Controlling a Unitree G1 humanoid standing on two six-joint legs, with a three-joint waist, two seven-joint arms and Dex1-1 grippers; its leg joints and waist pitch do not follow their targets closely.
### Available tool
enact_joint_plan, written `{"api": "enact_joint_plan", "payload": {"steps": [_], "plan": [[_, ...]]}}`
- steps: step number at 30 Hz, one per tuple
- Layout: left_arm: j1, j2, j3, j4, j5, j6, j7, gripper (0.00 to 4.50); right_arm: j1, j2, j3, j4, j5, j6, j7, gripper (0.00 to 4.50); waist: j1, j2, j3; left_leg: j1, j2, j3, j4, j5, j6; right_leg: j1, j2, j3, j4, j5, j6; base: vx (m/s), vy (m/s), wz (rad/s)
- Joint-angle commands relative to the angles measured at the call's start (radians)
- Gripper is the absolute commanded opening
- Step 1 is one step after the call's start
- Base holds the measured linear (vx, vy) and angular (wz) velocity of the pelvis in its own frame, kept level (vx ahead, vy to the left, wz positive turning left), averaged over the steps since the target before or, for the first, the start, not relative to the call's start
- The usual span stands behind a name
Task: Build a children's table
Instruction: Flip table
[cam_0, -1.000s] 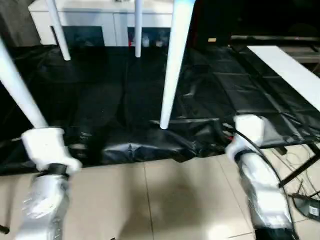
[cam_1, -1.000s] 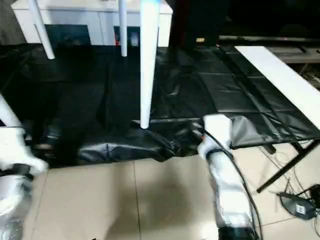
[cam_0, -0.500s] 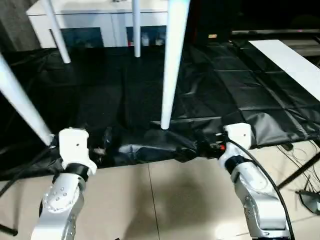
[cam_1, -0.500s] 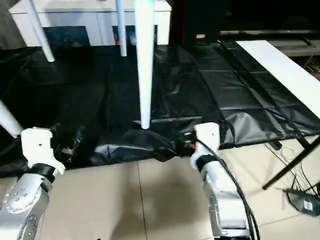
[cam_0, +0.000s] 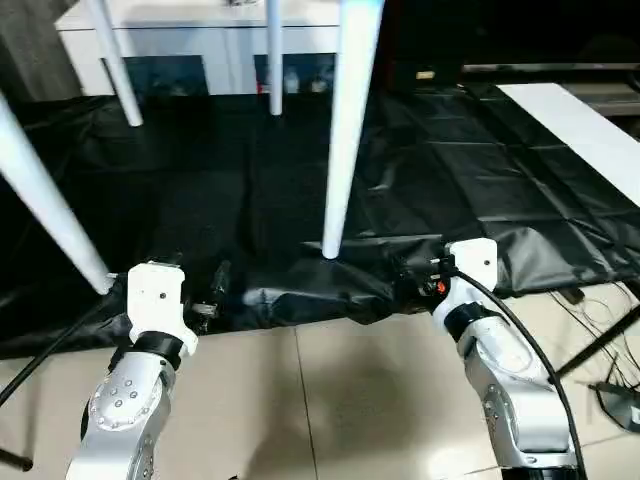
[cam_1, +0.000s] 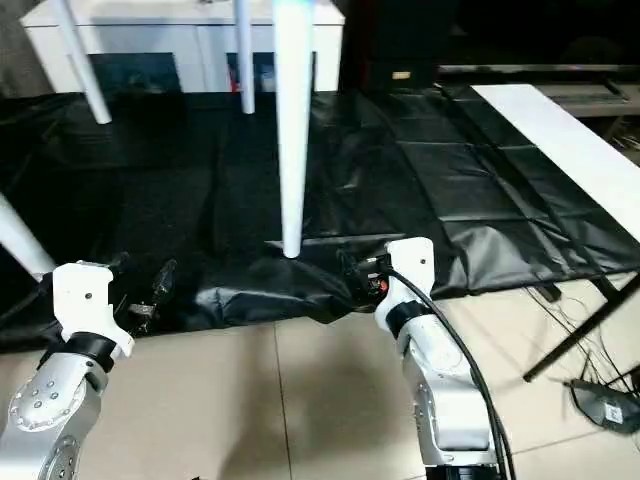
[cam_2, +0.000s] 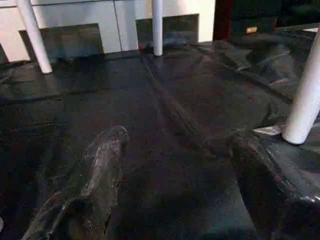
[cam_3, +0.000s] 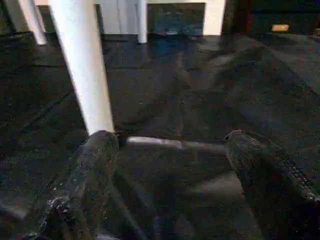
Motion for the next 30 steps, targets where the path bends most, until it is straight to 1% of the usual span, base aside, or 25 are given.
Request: {"api": "enact_joint_plan", "payload": {"steps": [1, 3, 4, 5, 6, 7, 8, 9, 10, 11, 13, 14, 15, 16, 17, 19, 20, 21, 22, 23, 24, 26, 27, 28, 30], "plan": [[-0.009, 0.006, -0.004, -0.012, -0.001, -0.004, -0.012, 3.56, -0.004, -0.005, 0.008, 0.011, 0.004, -0.008, 0.007, 3.73, 0.001, 0.007, -0.05, -0.008, -0.004, 0.01, -0.071, -0.153, -0.002, 0.047, -0.051, 0.044, -0.08, -0.119, -0.105, 0.0, 0.0, 0.0], [-0.014, 0.006, -0.005, -0.007, -0.002, -0.007, -0.017, 3.56, 0.002, -0.01, 0.011, 0.002, 0.008, -0.009, 0.007, 3.73, 0.001, 0.007, -0.05, -0.008, -0.005, 0.01, -0.071, -0.154, -0.004, 0.048, -0.051, 0.044, -0.079, -0.112, -0.108, 0.0, 0.0, 0.0], [-0.018, 0.008, -0.005, -0.003, -0.001, -0.005, -0.019, 3.56, 0.003, -0.012, 0.008, -0.002, 0.011, -0.009, 0.006, 3.73, 0.001, 0.018, -0.051, -0.008, -0.005, 0.009, -0.07, -0.157, -0.007, 0.047, -0.052, 0.045, -0.078, -0.11, -0.109, 0.0, 0.0, 0.0], [-0.022, 0.009, -0.003, 0.004, 0.0, 0.0, -0.022, 3.56, 0.003, -0.013, 0.007, -0.004, 0.011, -0.009, 0.005, 3.73, 0.0, 0.023, -0.051, -0.006, -0.005, 0.009, -0.069, -0.161, -0.01, 0.046, -0.05, 0.045, -0.078, -0.105, -0.109, 0.0, 0.0, 0.0], [-0.036, 0.006, -0.005, 0.023, -0.003, 0.0, -0.027, 3.56, 0.007, -0.016, 0.001, -0.004, 0.013, -0.012, 0.004, 3.73, -0.002, 0.021, -0.05, -0.007, -0.005, 0.009, -0.07, -0.168, -0.012, 0.048, -0.05, 0.044, -0.079, -0.104, -0.109, 0.0, 0.0, 0.0], [-0.037, 0.006, -0.005, 0.023, -0.003, 0.0, -0.027, 3.56, 0.007, -0.016, 0.001, -0.004, 0.013, -0.012, 0.004, 3.73, -0.001, 0.03, -0.051, -0.006, -0.006, 0.008, -0.069, -0.172, -0.015, 0.047, -0.049, 0.044, -0.079, -0.103, -0.11, 0.0, 0.0, 0.0], [-0.05, 0.003, -0.009, 0.039, -0.005, 0.004, -0.029, 3.56, 0.011, -0.021, -0.003, -0.006, 0.012, -0.015, 0.0, 3.73, -0.003, 0.021, -0.051, -0.007, -0.007, 0.009, -0.069, -0.174, -0.014, 0.049, -0.048, 0.044, -0.08, -0.098, -0.111, 0.0, 0.0, 0.0], [-0.056, 0.0, -0.011, 0.045, -0.009, 0.008, -0.03, 3.56, 0.013, -0.023, -0.004, -0.008, 0.011, -0.015, -0.003, 3.73, -0.004, 0.025, -0.052, -0.007, -0.007, 0.009, -0.068, -0.17, -0.015, 0.049, -0.049, 0.044, -0.08, -0.091, -0.114, 0.0, 0.0, 0.0], [-0.063, -0.003, -0.011, 0.049, -0.011, 0.012, -0.029, 3.56, 0.014, -0.023, -0.006, -0.01, 0.013, -0.012, -0.006, 3.73, -0.003, 0.035, -0.053, -0.007, -0.008, 0.007, -0.067, -0.168, -0.016, 0.05, -0.049, 0.044, -0.077, -0.087, -0.118, 0.0, 0.0, 0.0], [-0.07, -0.009, -0.011, 0.052, -0.012, 0.018, -0.024, 3.56, 0.018, -0.024, -0.009, -0.013, 0.016, -0.009, -0.009, 3.73, -0.006, 0.028, -0.052, -0.007, -0.008, 0.01, -0.066, -0.17, -0.014, 0.05, -0.048, 0.045, -0.081, -0.088, -0.117, 0.0, 0.0, 0.0], [-0.076, -0.012, -0.017, 0.054, -0.007, 0.018, -0.022, 3.56, 0.022, -0.028, -0.013, -0.011, 0.02, -0.01, -0.009, 3.73, -0.004, 0.027, -0.055, -0.01, -0.009, 0.008, -0.065, -0.156, -0.007, 0.053, -0.049, 0.044, -0.078, -0.084, -0.121, 0.0, 0.0, 0.0], [-0.075, -0.013, -0.018, 0.053, -0.006, 0.017, -0.022, 3.56, 0.022, -0.028, -0.014, -0.009, 0.02, -0.011, -0.01, 3.73, -0.004, 0.027, -0.055, -0.01, -0.009, 0.009, -0.064, -0.152, -0.005, 0.053, -0.049, 0.044, -0.078, -0.083, -0.122, 0.0, 0.0, 0.0], [-0.073, -0.014, -0.021, 0.051, -0.002, 0.013, -0.022, 3.56, 0.019, -0.029, -0.015, -0.001, 0.021, -0.014, -0.011, 3.73, -0.004, 0.026, -0.055, -0.011, -0.009, 0.009, -0.065, -0.152, -0.002, 0.053, -0.049, 0.044, -0.079, -0.09, -0.122, 0.0, 0.0, 0.0], [-0.072, -0.014, -0.021, 0.05, 0.0, 0.013, -0.022, 3.56, 0.017, -0.028, -0.015, 0.004, 0.021, -0.015, -0.013, 3.73, -0.004, 0.021, -0.055, -0.011, -0.008, 0.009, -0.065, -0.149, 0.001, 0.054, -0.049, 0.044, -0.079, -0.094, -0.121, 0.0, 0.0, 0.0], [-0.071, -0.012, -0.021, 0.049, 0.006, 0.022, -0.02, 3.56, 0.012, -0.028, -0.013, 0.01, 0.021, -0.016, -0.015, 3.73, -0.003, 0.024, -0.055, -0.01, -0.008, 0.009, -0.065, -0.15, 0.001, 0.052, -0.05, 0.044, -0.078, -0.098, -0.122, 0.0, 0.0, 0.0], [-0.065, -0.006, -0.018, 0.044, 0.008, 0.018, -0.024, 3.56, 0.006, -0.026, -0.005, 0.017, 0.024, -0.014, -0.011, 3.73, -0.004, 0.026, -0.055, -0.009, -0.008, 0.009, -0.065, -0.157, 0.003, 0.05, -0.049, 0.044, -0.08, -0.111, -0.121, 0.0, 0.0, 0.0], [-0.063, -0.006, -0.014, 0.041, 0.006, 0.017, -0.024, 3.56, 0.002, -0.025, 0.0, 0.023, 0.025, -0.016, -0.007, 3.73, -0.003, 0.024, -0.055, -0.009, -0.007, 0.009, -0.066, -0.156, 0.004, 0.05, -0.05, 0.044, -0.08, -0.115, -0.121, 0.0, 0.0, 0.0], [-0.061, -0.006, -0.011, 0.04, 0.004, 0.016, -0.024, 3.56, -0.001, -0.025, 0.002, 0.028, 0.025, -0.018, -0.005, 3.73, -0.001, 0.018, -0.055, -0.01, -0.007, 0.009, -0.066, -0.152, 0.008, 0.051, -0.051, 0.044, -0.079, -0.119, -0.122, 0.0, 0.0, 0.0], [-0.063, -0.006, -0.006, 0.038, 0.004, 0.018, -0.024, 3.56, -0.009, -0.023, 0.003, 0.038, 0.025, -0.021, -0.005, 3.73, -0.001, 0.017, -0.054, -0.01, -0.008, 0.01, -0.066, -0.152, 0.01, 0.049, -0.051, 0.044, -0.08, -0.129, -0.122, 0.0, 0.0, 0.0], [-0.063, -0.005, -0.004, 0.036, 0.004, 0.02, -0.023, 3.56, -0.015, -0.023, 0.005, 0.045, 0.023, -0.024, -0.004, 3.73, 0.0, 0.018, -0.054, -0.01, -0.007, 0.01, -0.066, -0.152, 0.011, 0.048, -0.052, 0.044, -0.081, -0.134, -0.121, 0.0, 0.0, 0.0], [-0.064, -0.005, -0.003, 0.036, 0.004, 0.021, -0.023, 3.56, -0.019, -0.023, 0.006, 0.05, 0.023, -0.026, -0.003, 3.73, -0.001, 0.016, -0.054, -0.01, -0.007, 0.01, -0.066, -0.152, 0.011, 0.049, -0.051, 0.044, -0.081, -0.135, -0.12, 0.0, 0.0, 0.0], [-0.065, -0.003, 0.001, 0.036, 0.005, 0.022, -0.019, 3.56, -0.026, -0.023, 0.01, 0.057, 0.022, -0.029, 0.0, 3.73, 0.0, 0.016, -0.055, -0.011, -0.007, 0.01, -0.065, -0.142, 0.012, 0.05, -0.051, 0.044, -0.08, -0.126, -0.118, 0.0, 0.0, 0.0], [-0.066, -0.004, 0.002, 0.038, 0.005, 0.021, -0.017, 3.56, -0.028, -0.023, 0.01, 0.06, 0.023, -0.03, 0.0, 3.73, 0.0, 0.014, -0.055, -0.011, -0.007, 0.01, -0.065, -0.136, 0.013, 0.05, -0.051, 0.043, -0.079, -0.117, -0.119, 0.0, 0.0, 0.0], [-0.066, -0.004, 0.004, 0.039, 0.005, 0.02, -0.016, 3.56, -0.029, -0.023, 0.01, 0.062, 0.023, -0.031, 0.0, 3.73, 0.001, 0.015, -0.055, -0.011, -0.007, 0.01, -0.065, -0.135, 0.012, 0.05, -0.052, 0.043, -0.078, -0.116, -0.12, 0.0, 0.0, 0.0], [-0.065, -0.004, 0.005, 0.039, 0.005, 0.017, -0.016, 3.56, -0.031, -0.023, 0.011, 0.066, 0.024, -0.033, 0.001, 3.73, 0.002, 0.015, -0.055, -0.011, -0.007, 0.01, -0.065, -0.131, 0.013, 0.049, -0.051, 0.043, -0.078, -0.111, -0.119, 0.0, 0.0, 0.0]]}}
